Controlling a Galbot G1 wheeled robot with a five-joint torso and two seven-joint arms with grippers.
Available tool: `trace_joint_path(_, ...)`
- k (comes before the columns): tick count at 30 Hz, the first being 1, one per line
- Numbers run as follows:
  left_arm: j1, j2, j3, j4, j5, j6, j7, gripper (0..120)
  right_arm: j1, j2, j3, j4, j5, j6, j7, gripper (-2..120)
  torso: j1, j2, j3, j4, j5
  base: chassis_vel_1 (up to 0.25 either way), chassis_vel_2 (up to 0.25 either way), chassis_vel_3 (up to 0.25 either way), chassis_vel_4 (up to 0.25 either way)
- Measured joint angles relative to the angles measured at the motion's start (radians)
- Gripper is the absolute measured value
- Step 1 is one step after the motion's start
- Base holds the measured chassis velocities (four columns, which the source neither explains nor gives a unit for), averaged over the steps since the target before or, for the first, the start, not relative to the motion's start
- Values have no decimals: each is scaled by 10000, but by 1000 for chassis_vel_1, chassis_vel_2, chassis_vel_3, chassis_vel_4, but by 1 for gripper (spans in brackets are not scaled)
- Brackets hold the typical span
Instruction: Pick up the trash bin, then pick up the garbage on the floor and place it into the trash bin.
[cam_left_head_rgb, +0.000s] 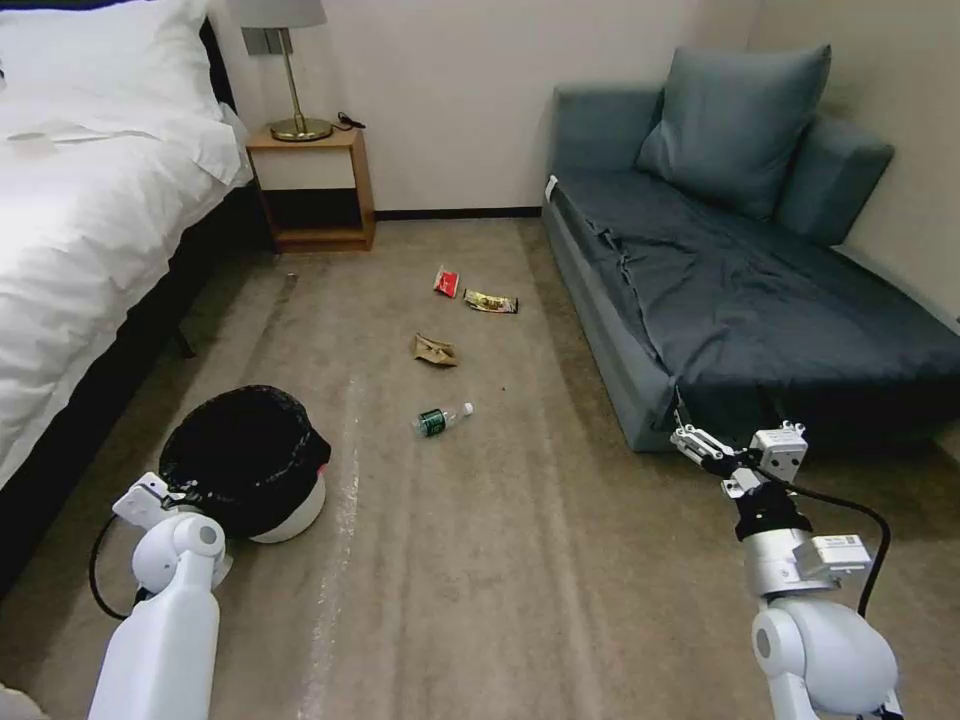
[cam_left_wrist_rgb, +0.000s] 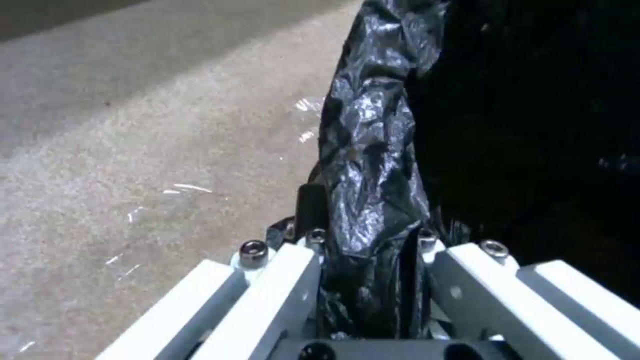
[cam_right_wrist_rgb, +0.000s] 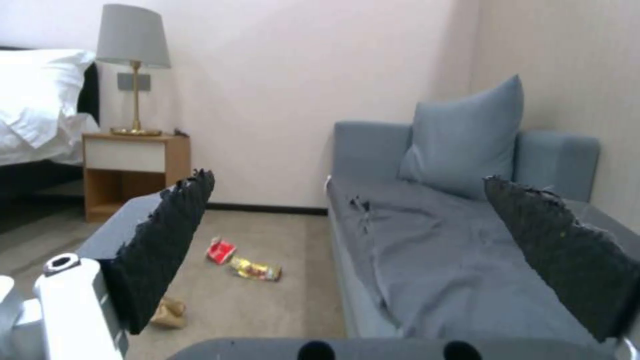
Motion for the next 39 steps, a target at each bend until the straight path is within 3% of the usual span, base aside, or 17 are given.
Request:
trace_joint_path(5, 669, 365, -134, -1007, 802, 362, 360, 3, 84, -28, -11, -173, -238, 13, 337, 100, 0, 0, -1, 3, 13, 0, 0, 0, 0)
trace_joint_path(7, 1192, 907, -140, -1705, 976, 550, 529, 3, 151, -85, -135, -317, -87, -41, 783, 100, 0, 0, -2, 10, 26, 0, 0, 0, 0)
trace_joint_path(8, 1192, 907, -140, -1705, 976, 550, 529, 3, 151, -85, -135, -317, -87, -41, 783, 100, 0, 0, -2, 10, 26, 0, 0, 0, 0)
trace_joint_path(10, 1480, 1401, -150, -2427, 1064, 772, 667, 3, 212, -118, -200, -471, 345, -46, 1117, 100, 0, 0, -2, 11, 21, 0, 0, 0, 0)
trace_joint_path(11, 1480, 1401, -150, -2427, 1064, 772, 667, 3, 212, -118, -200, -471, 345, -46, 1117, 100, 0, 0, -2, 11, 21, 0, 0, 0, 0)
trace_joint_path(13, 1639, 1613, -243, -3249, 1070, 1081, 756, 3, 315, -111, -367, -724, 646, 172, 1264, 100, 0, 0, -3, 4, 29, 0, 0, 0, 0)
trace_joint_path(16, 1705, 1600, -283, -3632, 1070, 1218, 807, 2, 371, -87, -490, -833, 632, 322, 1278, 100, 0, 0, -3, 4, 23, 0, 0, 0, 0)
trace_joint_path(18, 1815, 1435, -432, -4338, 1182, 1601, 917, 2, 453, -45, -691, -1053, 275, 606, 1266, 100, 0, 0, -4, 7, 26, 0, 0, 0, 0)
trace_joint_path(25, 1911, 1065, -686, -5117, 1211, 1855, 909, 2, 468, -71, -824, -1197, -107, 831, 1066, 100, 0, 2, -4, 5, 27, 0, 0, 0, 0)
trace_joint_path(32, 2203, 1078, -1132, -5270, 1159, 1668, 1029, 2, 365, -35, -747, -1276, -240, 922, 830, 100, 0, 2, -4, 7, 27, 0, 0, 0, 0)
trace_joint_path(39, 2309, 1014, -1204, -5315, 1172, 1538, 1079, 2, 282, 31, -721, -1316, -293, 923, 723, 100, 0, 2, -5, 7, 26, 0, 0, 0, 0)
